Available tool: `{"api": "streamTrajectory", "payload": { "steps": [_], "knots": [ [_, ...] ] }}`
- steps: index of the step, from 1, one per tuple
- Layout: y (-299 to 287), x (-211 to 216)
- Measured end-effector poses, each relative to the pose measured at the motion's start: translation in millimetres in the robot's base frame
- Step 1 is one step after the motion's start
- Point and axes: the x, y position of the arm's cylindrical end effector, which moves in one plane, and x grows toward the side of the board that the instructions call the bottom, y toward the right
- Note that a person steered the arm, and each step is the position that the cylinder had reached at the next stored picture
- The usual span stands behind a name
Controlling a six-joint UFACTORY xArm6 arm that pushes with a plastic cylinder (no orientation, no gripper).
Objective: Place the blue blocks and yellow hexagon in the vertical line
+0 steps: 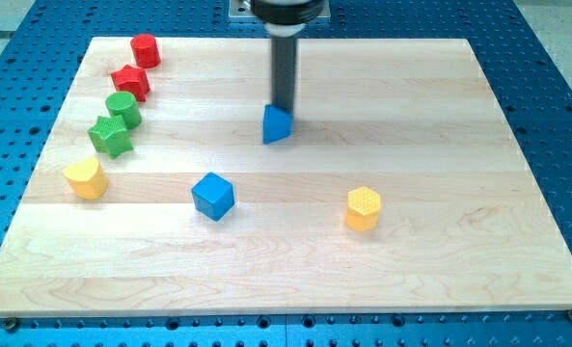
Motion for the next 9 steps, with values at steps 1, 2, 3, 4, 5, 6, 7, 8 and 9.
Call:
{"api": "streamTrajectory", "payload": {
  "steps": [1,2,3,4,5,6,7,8,9],
  "knots": [
    [-10,25],
    [-33,24],
    [-69,83],
    [-80,115],
    [-37,135],
    [-83,167],
    [-47,231],
    [-8,217],
    [-5,188]
  ]
}}
